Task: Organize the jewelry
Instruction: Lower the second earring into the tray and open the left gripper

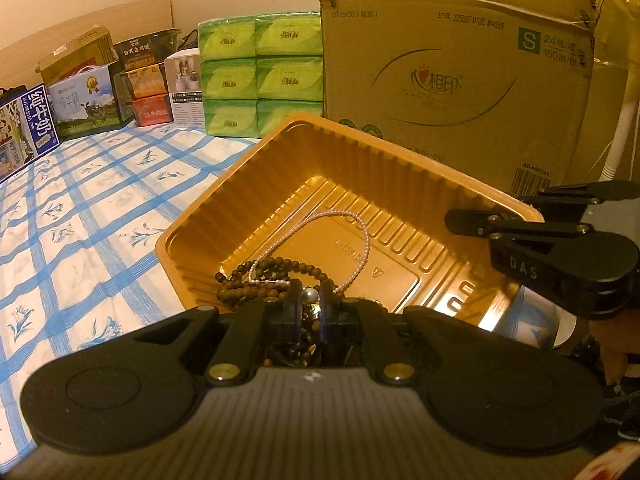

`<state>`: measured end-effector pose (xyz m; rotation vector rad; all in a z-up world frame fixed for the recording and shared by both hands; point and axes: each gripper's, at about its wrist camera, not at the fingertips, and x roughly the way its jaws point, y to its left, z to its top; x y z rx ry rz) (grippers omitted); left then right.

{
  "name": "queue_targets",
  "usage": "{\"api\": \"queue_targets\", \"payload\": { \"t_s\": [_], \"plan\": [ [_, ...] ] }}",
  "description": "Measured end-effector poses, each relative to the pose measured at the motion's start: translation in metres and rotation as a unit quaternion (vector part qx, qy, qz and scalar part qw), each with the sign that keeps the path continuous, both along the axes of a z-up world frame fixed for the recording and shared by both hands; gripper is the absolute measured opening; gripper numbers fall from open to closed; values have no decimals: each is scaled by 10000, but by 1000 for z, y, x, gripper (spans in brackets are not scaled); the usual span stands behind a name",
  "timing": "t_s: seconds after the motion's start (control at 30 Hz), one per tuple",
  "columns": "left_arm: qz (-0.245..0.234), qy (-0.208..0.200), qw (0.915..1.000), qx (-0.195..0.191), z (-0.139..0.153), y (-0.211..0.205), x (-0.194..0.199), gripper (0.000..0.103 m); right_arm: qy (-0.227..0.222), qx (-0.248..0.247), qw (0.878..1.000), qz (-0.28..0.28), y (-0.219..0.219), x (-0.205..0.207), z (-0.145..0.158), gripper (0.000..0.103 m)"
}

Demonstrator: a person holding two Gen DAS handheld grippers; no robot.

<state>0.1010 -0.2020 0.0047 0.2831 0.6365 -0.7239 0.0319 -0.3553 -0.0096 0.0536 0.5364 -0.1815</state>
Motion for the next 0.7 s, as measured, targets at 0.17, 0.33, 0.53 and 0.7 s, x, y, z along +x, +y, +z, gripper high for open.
{"api": "queue_targets", "payload": {
  "t_s": [0.17, 0.33, 0.53, 0.7],
  "plan": [
    [-3, 4, 10000, 5, 0, 0, 0, 7, 2, 2, 10000, 1, 0, 0, 0, 6],
    [-3, 25, 10000, 6, -1, -3, 2, 7, -2, 4, 10000, 4, -1, 0, -1, 6],
    [-31, 53, 10000, 29, -3, -5, 4, 7, 0, 6, 10000, 3, -1, 0, -1, 6],
    [-52, 65, 10000, 39, -6, -8, 5, 19, -2, 16, 10000, 2, -2, 0, -1, 6]
  ]
}}
